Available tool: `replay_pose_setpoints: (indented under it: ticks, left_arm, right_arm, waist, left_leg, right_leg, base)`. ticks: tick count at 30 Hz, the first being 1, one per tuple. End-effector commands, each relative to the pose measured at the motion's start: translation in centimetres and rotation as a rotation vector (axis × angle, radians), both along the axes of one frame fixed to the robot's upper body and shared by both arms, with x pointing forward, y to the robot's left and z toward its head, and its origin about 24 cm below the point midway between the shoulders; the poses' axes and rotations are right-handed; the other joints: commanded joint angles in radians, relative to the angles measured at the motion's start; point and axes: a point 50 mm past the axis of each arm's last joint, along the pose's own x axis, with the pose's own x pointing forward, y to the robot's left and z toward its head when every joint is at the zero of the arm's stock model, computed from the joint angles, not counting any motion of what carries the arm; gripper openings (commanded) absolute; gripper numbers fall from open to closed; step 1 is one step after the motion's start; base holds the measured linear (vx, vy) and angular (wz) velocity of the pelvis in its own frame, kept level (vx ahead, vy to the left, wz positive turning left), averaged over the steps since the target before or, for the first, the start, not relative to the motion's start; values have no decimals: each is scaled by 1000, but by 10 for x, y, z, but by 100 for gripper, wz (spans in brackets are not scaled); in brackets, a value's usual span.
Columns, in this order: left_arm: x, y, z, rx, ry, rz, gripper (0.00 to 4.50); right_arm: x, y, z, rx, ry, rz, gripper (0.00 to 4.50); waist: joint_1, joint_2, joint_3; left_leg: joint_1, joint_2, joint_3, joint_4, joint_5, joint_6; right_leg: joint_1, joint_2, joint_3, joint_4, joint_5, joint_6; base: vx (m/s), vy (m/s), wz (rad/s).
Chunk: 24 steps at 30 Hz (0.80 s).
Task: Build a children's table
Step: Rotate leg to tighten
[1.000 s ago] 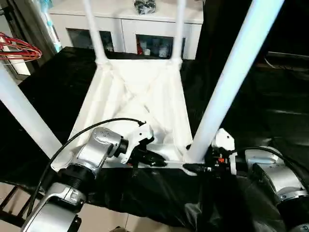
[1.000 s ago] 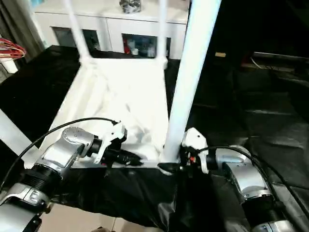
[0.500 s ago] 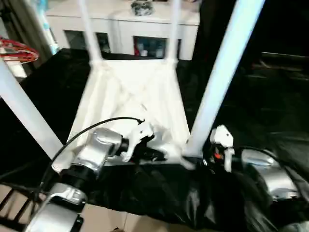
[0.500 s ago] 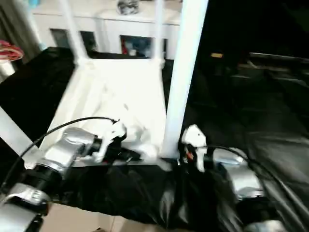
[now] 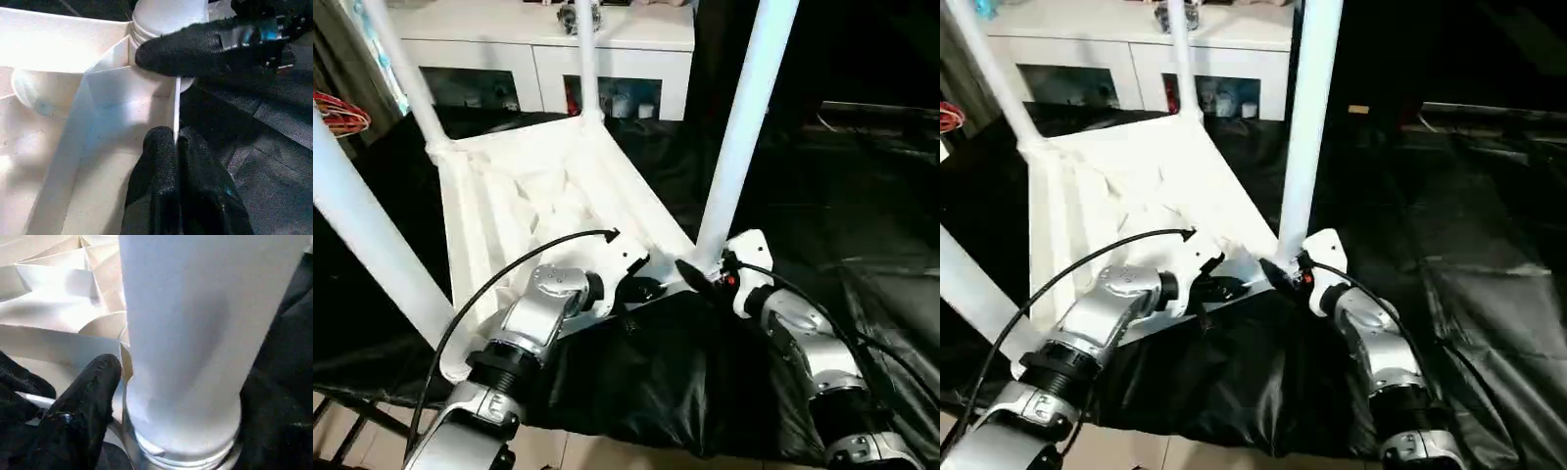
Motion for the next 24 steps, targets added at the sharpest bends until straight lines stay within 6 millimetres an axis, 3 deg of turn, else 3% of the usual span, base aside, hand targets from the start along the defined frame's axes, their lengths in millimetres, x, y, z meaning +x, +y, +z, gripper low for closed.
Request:
replay_pose_setpoints:
  ticks: [1,8,9,10,13,16,21,24]
  left_arm:
    - [-6,-21,18,-135,-35,-135,0]
    - [-7,-4,21,-125,8,-273,0]
    - [-8,2,22,-111,27,-327,0]
    - [-8,2,22,-111,27,-327,0]
    - [-8,9,22,-92,44,-376,0]
    - [-5,12,24,-91,58,-393,0]
    - [-6,15,25,-100,89,-439,0]
    - [-5,18,23,-90,96,-442,0]
  right_arm:
    - [-14,29,-10,-15,56,234,405]
    - [-26,4,-3,-45,68,423,405]
    - [-32,-3,0,-44,84,499,405]
    - [-32,-3,0,-44,84,499,405]
    - [-41,-9,3,-46,101,586,405]
    - [-51,-13,3,-37,158,670,405]
    - [-53,-15,4,-27,179,703,367]
    - [-55,-15,5,-14,195,726,331]
  waist:
    - [5,-12,-50]
    - [19,-1,-55]
    - [25,7,-57]
    - [26,5,-57]
    - [30,12,-59]
    - [37,10,-57]
    - [41,8,-53]
    - [46,8,-55]
  left_leg:
    - [3,17,-13,-75,-274,44]
    - [8,20,-7,-65,-220,83]
    - [7,21,-7,-63,-188,89]
    - [7,21,-7,-62,-179,93]
    - [8,23,-5,-58,-164,104]
    - [9,24,-3,-58,-185,107]
    - [13,25,-5,-64,-235,64]
    - [13,25,-5,-63,-221,65]
  right_leg:
    - [37,-35,21,-73,-299,-188]
    - [41,-33,22,-62,-189,-239]
    - [45,-32,20,-54,-128,-256]
    - [47,-30,20,-51,-109,-262]
    - [47,-29,18,-43,-46,-292]
    - [49,-31,18,-45,-66,-297]
    - [46,-35,21,-56,-186,-267]
    - [45,-34,21,-54,-167,-268]
  base:
    - [0,0,0]
    - [0,0,0]
    - [0,0,0]
    - [0,0,0]
    - [0,0,0]
    - [0,0,0]
    - [0,0,0]
    - [0,0,0]
